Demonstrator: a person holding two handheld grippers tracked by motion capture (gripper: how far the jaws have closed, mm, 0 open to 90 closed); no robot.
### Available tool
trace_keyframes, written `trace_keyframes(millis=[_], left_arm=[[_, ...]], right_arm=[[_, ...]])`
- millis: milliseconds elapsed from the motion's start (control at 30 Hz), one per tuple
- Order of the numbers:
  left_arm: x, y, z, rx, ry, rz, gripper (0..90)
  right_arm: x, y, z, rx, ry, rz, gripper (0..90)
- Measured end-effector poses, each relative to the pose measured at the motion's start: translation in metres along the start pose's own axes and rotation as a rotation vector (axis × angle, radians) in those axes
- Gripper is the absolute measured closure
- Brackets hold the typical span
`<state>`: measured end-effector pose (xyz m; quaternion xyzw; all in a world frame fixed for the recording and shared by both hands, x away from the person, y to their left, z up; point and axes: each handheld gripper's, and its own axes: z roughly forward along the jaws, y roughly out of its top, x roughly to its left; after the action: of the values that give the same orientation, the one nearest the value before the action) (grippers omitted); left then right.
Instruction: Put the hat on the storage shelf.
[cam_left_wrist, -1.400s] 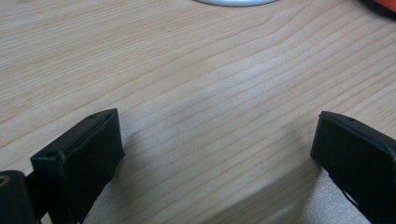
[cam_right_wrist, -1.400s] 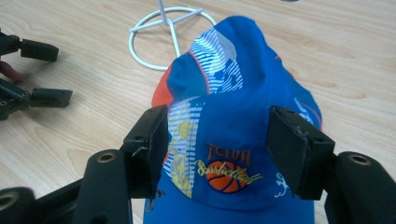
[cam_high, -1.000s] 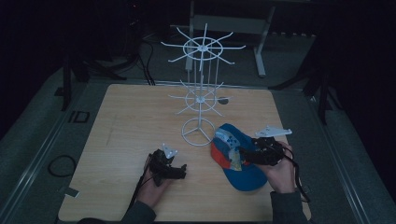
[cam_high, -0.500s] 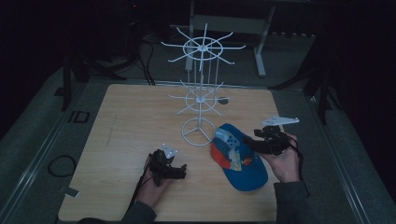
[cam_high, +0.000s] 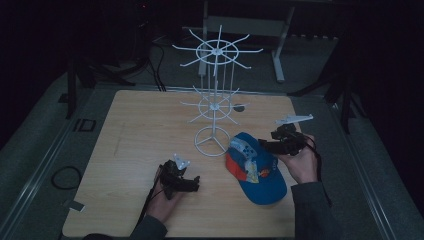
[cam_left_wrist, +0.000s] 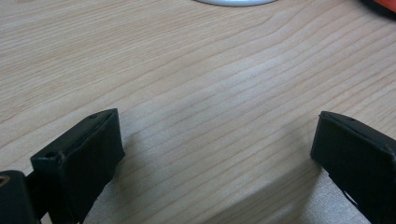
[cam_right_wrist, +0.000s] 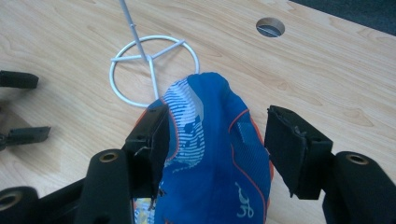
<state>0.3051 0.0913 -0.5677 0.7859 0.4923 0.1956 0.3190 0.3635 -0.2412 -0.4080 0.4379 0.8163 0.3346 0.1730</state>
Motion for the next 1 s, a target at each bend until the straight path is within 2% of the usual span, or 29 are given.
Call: trace_keyframes(millis=[133, 367, 600, 1000], left_arm=[[0.000, 0.000, 0.000, -0.001, 0.000, 0.000, 2.6], [0.000, 0.000, 0.000, -0.001, 0.000, 0.000, 2.6], [0.000, 0.000, 0.000, -0.001, 0.000, -0.002, 2.6], [0.000, 0.000, 0.000, 0.002, 0.000, 0.002, 2.6]], right_arm=[[-0.002, 0.002, 0.010, 0.024, 0.000, 0.006, 40.3], [-0.002, 0.001, 0.027, 0.061, 0.006, -0.014, 43.5], [-0.004, 0.001, 0.043, 0.083, 0.007, 0.001, 46.4], [-0.008, -0.003, 0.067, 0.155, 0.021, 0.017, 44.0]])
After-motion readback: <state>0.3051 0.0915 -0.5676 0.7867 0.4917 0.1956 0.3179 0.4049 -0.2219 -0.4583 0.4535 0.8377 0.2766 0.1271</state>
